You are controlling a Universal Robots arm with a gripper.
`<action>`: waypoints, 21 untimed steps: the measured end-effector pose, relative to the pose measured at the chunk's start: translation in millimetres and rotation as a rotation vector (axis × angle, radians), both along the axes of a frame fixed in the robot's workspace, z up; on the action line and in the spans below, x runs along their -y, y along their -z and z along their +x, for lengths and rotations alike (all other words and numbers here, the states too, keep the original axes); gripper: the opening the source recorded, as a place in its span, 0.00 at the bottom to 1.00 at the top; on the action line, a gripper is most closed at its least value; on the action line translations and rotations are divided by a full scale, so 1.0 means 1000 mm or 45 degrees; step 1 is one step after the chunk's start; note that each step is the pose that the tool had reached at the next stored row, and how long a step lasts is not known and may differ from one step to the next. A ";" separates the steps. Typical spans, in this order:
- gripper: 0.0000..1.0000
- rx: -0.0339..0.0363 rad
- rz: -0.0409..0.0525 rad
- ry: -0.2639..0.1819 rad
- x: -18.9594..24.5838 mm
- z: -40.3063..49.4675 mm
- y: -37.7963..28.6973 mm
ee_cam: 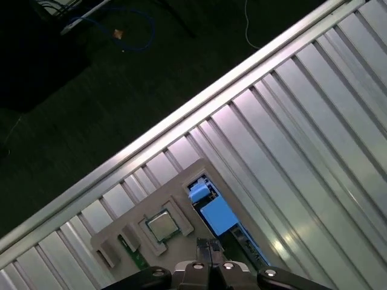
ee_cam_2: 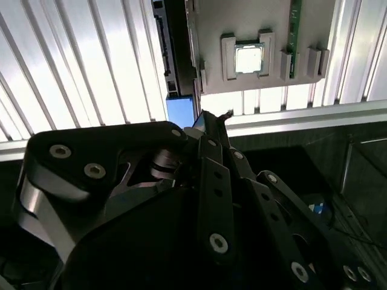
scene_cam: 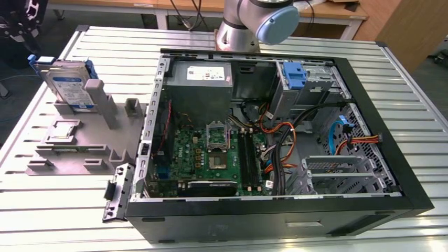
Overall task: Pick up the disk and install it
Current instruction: 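Pick up the disk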
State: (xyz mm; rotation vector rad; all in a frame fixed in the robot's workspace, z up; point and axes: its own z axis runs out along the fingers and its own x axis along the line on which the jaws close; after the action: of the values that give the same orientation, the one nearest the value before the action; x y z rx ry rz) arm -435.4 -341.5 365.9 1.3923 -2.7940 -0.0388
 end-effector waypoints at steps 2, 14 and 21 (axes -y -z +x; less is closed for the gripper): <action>0.10 0.0094 0.000 -0.017 -0.0001 0.0001 0.0012; 0.47 0.0118 0.005 -0.263 -0.0002 0.0000 0.0090; 0.53 0.0132 0.024 -0.401 -0.0001 0.0000 0.0162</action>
State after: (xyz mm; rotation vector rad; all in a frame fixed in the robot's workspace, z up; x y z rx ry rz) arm -435.4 -341.4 349.7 1.8212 -2.5522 -0.0523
